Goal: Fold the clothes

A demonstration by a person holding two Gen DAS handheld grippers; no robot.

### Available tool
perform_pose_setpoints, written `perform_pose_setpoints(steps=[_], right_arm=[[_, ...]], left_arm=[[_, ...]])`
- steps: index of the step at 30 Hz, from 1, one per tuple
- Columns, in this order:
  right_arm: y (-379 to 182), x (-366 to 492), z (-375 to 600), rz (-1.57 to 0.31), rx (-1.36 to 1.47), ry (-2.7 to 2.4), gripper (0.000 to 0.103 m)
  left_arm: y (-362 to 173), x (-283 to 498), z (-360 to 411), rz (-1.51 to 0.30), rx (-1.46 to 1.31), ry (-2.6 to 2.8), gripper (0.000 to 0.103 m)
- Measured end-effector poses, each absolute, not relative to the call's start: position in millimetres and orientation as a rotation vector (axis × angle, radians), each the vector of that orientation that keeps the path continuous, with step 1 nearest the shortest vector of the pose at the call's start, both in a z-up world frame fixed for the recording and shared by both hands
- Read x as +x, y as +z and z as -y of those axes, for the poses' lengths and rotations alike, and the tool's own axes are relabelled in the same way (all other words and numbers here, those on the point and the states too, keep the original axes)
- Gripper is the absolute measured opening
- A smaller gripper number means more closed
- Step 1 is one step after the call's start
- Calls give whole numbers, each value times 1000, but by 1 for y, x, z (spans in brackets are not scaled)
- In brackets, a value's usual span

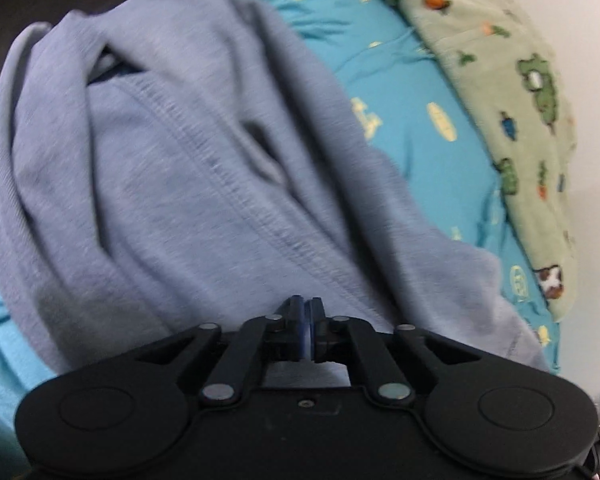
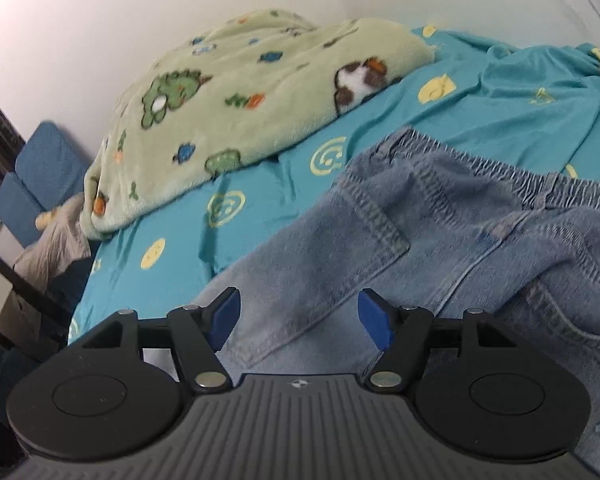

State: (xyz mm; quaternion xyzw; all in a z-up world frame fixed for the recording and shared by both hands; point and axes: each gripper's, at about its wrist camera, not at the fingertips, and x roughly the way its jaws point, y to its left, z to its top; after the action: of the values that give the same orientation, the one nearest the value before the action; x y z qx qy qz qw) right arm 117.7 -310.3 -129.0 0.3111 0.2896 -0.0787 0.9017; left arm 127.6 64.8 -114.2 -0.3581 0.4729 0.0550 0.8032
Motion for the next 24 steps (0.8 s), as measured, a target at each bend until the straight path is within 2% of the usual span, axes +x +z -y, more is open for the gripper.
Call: perform_pose_setpoints(steps=[1, 4, 8, 14, 18, 24], right_arm=[[-129, 117, 314, -590, 655, -178, 68], [-127, 111, 327, -565, 691, -251, 68], [-125, 100, 358, -522, 771, -378, 68], [-130, 108, 395, -557, 799, -444, 69], [-118, 149, 414, -590, 675, -410, 73], [-133, 229, 437, -663, 557, -278, 73]], left_arm=[[-112, 128, -66, -994, -783, 113, 10], [-108, 134, -73, -945, -847, 106, 38], [-113, 152, -80, -919, -957, 79, 46], [-119, 167, -91, -915, -1028, 110, 47], [-112, 165, -87, -906, -973, 75, 49], [-119, 168, -80, -932, -932, 45, 50]])
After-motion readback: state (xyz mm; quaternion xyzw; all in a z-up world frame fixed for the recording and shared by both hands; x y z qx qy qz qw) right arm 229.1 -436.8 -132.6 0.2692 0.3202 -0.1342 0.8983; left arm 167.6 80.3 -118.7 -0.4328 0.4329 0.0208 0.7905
